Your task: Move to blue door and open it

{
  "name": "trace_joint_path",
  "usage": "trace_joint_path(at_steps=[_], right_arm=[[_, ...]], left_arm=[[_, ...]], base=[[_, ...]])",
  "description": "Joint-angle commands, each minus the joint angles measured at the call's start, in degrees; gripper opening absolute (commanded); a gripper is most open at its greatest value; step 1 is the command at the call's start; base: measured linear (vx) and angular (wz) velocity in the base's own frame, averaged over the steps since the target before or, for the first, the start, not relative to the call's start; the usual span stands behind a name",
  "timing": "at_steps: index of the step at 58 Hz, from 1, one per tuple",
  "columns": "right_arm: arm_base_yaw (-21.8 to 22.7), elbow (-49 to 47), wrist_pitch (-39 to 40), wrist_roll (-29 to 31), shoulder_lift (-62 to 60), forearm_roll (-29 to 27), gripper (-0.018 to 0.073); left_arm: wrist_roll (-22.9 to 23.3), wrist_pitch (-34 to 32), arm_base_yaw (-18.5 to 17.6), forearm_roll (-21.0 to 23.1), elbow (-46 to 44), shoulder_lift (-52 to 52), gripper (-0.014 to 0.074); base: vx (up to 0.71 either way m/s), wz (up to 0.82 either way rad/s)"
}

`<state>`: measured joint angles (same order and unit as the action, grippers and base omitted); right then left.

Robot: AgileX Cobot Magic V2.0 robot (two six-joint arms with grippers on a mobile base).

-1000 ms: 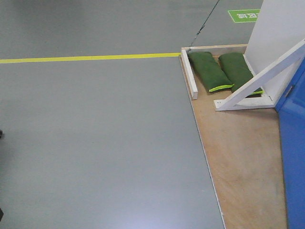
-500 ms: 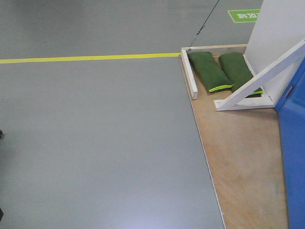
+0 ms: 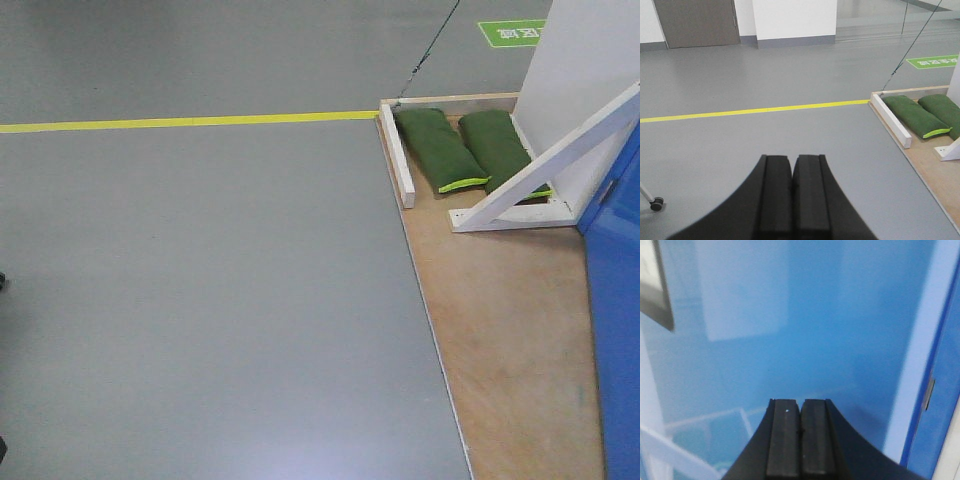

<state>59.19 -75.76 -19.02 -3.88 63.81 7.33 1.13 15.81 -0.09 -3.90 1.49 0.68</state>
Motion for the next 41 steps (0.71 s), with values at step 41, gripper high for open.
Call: trace_joint_path(at_steps=[41], right_arm=[[21.93,-1.71,19.45,0.55,-8.07,0.56,0.0012]], left_arm=[[0.39,-4.86,-0.38,0.12,-1.49,0.69,0.0073]], base=[[0.00,0.00]])
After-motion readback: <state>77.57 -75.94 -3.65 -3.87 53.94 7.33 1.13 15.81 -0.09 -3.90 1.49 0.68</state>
